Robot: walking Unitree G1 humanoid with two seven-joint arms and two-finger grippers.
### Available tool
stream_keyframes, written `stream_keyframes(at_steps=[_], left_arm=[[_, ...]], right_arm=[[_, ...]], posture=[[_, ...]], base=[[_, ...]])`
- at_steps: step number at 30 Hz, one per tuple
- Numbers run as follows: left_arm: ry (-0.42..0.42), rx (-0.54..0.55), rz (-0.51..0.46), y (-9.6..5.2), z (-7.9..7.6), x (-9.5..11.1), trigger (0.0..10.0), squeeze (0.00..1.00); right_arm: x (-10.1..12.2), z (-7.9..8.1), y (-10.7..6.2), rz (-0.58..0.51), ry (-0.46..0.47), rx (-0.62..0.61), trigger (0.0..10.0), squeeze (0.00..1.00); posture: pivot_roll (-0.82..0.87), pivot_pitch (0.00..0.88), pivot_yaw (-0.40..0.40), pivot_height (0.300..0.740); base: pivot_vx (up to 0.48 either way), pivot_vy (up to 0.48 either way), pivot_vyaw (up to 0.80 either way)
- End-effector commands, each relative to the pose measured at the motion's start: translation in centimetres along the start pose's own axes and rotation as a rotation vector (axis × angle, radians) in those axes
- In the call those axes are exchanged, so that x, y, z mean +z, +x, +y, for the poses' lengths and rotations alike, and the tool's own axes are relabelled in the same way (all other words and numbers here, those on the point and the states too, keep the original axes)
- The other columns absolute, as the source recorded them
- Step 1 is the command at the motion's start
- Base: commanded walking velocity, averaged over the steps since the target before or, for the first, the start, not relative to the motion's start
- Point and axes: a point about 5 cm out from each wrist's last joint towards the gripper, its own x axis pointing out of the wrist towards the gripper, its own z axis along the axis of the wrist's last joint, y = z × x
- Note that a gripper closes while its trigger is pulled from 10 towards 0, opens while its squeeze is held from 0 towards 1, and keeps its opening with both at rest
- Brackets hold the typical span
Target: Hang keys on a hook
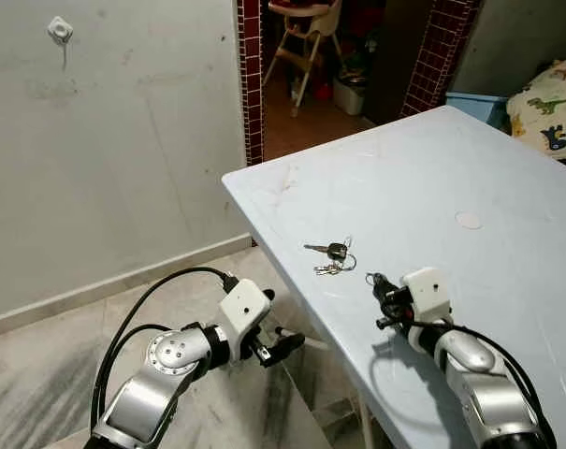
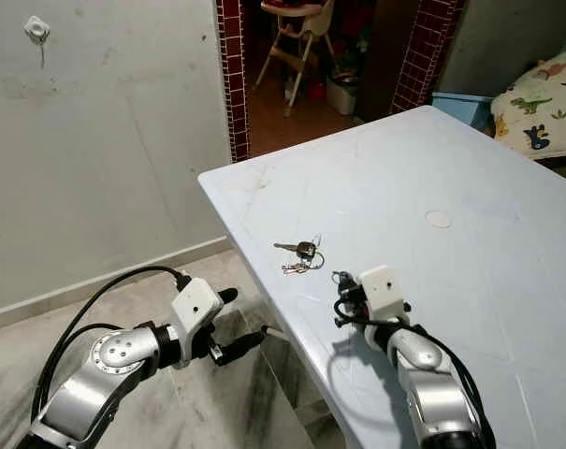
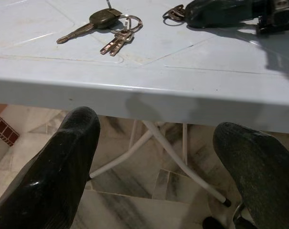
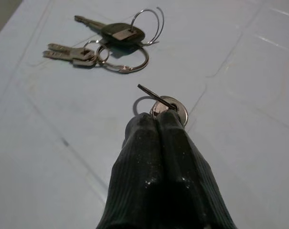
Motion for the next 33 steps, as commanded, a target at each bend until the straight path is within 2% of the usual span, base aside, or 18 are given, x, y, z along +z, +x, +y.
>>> stream_keyframes(at_steps=[1,6,11,12,14,18,23,25,31,32,33], left_arm=[[0.009,-0.007,0.011,0.0,0.0,-0.1,10.0,0.0],[0.009,-0.011,0.014,-0.1,-0.1,-0.2,10.0,0.0],[0.012,-0.018,0.016,0.0,-0.1,-0.2,10.0,0.0],[0.011,-0.018,0.016,0.0,-0.1,-0.2,10.0,0.0],[0.012,-0.02,0.017,0.0,-0.1,-0.3,10.0,0.0],[0.012,-0.02,0.017,0.0,-0.1,-0.3,10.0,0.0],[0.015,-0.02,0.017,0.1,-0.1,-0.3,10.0,0.0],[0.014,-0.018,0.017,0.1,-0.1,-0.3,10.0,0.0],[0.013,-0.014,0.015,0.2,-0.1,-0.2,10.0,0.0],[0.012,-0.014,0.014,0.2,-0.1,-0.2,10.0,0.0],[0.012,-0.014,0.014,0.2,-0.1,-0.2,10.0,0.0]], right_arm=[[-1.1,0.5,-0.7,0.077,0.0,0.034,0.0,0.0],[-1.1,1.0,-2.0,0.099,-0.016,0.071,0.0,0.0],[-1.2,1.7,-3.2,0.103,0.007,0.093,0.0,0.0],[-1.0,1.8,-3.2,0.09,0.025,0.092,0.0,0.0],[0.6,1.8,-3.3,-0.019,0.118,0.075,0.0,0.0],[1.6,1.8,-3.3,-0.077,0.149,0.072,0.0,0.0],[3.5,1.7,-3.1,-0.152,0.151,0.073,0.0,0.0],[3.7,1.8,-3.2,-0.155,0.16,0.081,0.0,0.0],[3.9,1.7,-3.4,-0.158,0.105,0.058,0.0,0.0],[4.2,1.2,-3.5,-0.181,0.077,0.007,4.6,0.0],[4.5,0.7,-3.7,-0.199,0.061,-0.023,10.0,1.0]], posture=[[0.09,0.0,-0.006,0.74],[0.09,0.0,-0.006,0.74],[0.09,0.0,-0.005,0.74],[0.08,0.0,-0.004,0.74],[0.08,0.0,-0.004,0.74],[0.08,0.0,-0.004,0.74],[0.09,0.0,-0.008,0.74],[0.09,0.0,-0.01,0.74],[0.09,0.0,-0.011,0.74],[0.09,0.0,-0.011,0.74],[0.08,0.0,-0.01,0.74]], base=[[0.0,0.0,0.0],[0.0,0.0,0.0],[0.0,0.0,0.0],[0.0,0.0,0.0],[0.0,0.0,0.0],[0.0,0.0,0.0],[0.0,0.0,0.0],[0.0,0.0,0.0],[0.0,0.0,0.0],[0.0,0.0,0.0],[0.0,0.0,0.0]])
